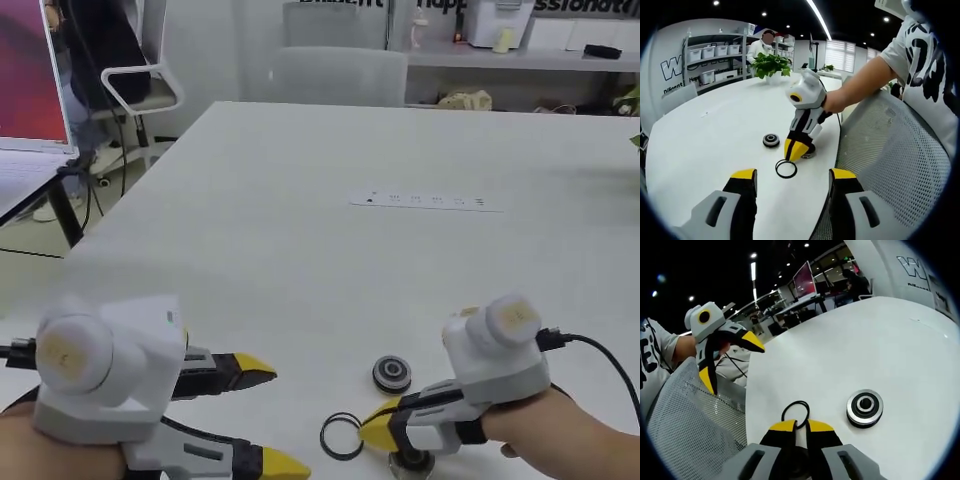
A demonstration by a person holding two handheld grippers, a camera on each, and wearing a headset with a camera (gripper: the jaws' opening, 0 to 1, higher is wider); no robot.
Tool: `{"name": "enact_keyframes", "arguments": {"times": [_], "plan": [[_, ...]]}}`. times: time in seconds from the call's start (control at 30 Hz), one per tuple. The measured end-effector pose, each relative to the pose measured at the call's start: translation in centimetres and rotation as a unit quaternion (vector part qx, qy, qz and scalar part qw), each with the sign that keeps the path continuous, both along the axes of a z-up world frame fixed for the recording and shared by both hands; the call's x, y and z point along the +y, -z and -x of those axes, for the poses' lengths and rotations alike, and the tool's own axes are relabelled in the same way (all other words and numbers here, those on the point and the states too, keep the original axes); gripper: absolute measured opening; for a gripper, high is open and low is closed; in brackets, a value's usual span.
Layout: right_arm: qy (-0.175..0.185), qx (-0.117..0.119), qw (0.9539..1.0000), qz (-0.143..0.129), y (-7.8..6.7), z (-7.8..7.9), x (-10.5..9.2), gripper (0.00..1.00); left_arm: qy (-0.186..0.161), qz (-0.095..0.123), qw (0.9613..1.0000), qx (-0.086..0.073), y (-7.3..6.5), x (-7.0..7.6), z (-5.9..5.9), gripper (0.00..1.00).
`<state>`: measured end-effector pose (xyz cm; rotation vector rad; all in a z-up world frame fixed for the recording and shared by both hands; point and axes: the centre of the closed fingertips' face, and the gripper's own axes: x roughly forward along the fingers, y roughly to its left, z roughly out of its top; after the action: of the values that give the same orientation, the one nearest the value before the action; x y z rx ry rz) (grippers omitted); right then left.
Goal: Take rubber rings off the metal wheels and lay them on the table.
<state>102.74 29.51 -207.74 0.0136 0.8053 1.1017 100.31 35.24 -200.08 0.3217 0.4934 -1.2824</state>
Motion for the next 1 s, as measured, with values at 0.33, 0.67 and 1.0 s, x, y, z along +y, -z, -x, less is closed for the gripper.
{"name": "enact_keyframes", "arguments": {"times": [0.33, 0.67, 1.0], "plan": [[-0.014, -0.025, 0.9995, 0.012, -0.7, 0.1, -0.3, 0.14, 0.006, -0.003, 1.0, 0.005, 0.1, -0.3, 0.0, 0.54], [0.01, -0.057, 0.9983, -0.007, -3.1, -1.0, -1.7, 0.2, 0.002, 0.005, 1.0, 0.004, -0.6, -0.8, -1.2, 0.54], [0.046, -0.089, 0.9949, -0.012, -4.8, -2.7, -4.1, 0.25, -0.001, 0.014, 0.9999, -0.001, -1.5, -1.9, -3.1, 0.54]]}}
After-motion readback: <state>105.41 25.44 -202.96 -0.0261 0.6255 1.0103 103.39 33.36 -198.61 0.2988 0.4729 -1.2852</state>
